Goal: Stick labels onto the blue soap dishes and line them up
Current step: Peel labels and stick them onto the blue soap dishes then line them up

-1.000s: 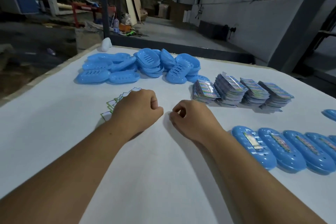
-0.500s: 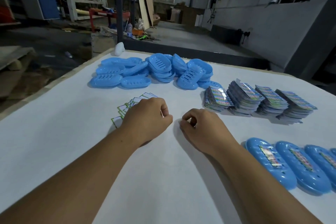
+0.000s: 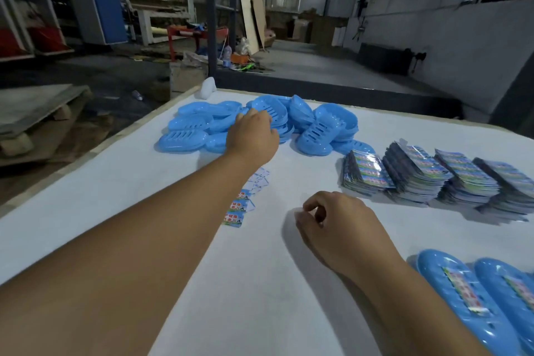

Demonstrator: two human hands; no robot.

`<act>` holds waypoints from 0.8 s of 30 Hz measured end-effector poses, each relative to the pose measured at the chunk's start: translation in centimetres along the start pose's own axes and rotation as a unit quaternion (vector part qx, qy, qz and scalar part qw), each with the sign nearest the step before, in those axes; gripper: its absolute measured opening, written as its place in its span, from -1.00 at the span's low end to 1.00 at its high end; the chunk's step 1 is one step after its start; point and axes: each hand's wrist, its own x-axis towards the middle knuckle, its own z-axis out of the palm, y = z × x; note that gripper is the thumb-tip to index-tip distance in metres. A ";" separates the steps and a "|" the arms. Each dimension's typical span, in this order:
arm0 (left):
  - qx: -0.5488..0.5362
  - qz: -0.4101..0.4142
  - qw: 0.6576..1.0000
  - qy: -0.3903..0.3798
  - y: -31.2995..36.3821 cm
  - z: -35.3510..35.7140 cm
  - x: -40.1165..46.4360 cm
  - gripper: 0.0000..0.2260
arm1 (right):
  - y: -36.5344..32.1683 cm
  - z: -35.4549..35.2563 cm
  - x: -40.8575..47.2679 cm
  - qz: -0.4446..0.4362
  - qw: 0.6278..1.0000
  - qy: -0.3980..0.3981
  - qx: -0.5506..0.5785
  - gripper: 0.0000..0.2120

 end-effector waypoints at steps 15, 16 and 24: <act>-0.058 -0.078 0.995 0.019 1.3 2.8 5.0 -0.81 | -0.1 -0.2 0.0 -0.007 1.000 0.003 0.009 -0.72; -0.101 -0.095 0.990 0.010 1.3 2.5 4.9 -0.81 | -0.1 -0.3 0.0 -0.002 1.000 0.000 0.014 -0.72; -0.246 -0.144 0.958 0.039 0.8 -0.2 3.0 -0.84 | 0.0 -0.7 0.1 0.030 0.998 -0.020 0.048 -0.77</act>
